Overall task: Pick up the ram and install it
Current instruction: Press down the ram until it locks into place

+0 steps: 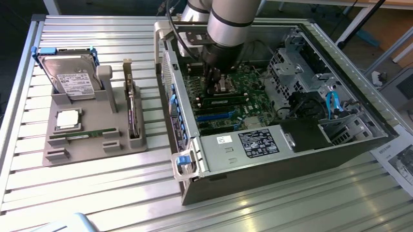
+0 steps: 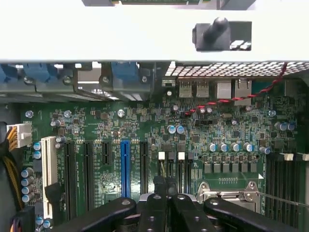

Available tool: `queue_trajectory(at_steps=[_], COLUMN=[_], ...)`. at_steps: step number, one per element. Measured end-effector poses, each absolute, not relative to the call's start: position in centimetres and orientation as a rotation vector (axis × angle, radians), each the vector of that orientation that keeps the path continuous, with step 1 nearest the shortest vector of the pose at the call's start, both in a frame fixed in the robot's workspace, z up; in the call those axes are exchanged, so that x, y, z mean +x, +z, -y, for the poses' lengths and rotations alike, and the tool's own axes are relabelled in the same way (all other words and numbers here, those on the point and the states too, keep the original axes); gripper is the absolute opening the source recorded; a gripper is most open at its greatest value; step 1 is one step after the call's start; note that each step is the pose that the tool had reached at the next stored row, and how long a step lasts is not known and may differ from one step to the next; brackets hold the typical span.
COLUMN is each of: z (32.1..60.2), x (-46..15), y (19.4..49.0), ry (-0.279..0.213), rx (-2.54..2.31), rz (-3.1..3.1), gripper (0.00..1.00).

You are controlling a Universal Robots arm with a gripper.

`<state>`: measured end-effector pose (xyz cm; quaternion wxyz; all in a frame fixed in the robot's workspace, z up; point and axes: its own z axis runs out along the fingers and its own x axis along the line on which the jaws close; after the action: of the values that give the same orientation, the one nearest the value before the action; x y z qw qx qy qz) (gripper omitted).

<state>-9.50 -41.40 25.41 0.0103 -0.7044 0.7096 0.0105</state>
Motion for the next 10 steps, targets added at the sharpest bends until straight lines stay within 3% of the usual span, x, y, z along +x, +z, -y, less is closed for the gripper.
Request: queue_trajectory(at_steps=[10], z=[41.40], x=[-9.65], y=[24.85], ry=[0.033], rx=[-2.199], rz=[-2.215], gripper=[0.10])
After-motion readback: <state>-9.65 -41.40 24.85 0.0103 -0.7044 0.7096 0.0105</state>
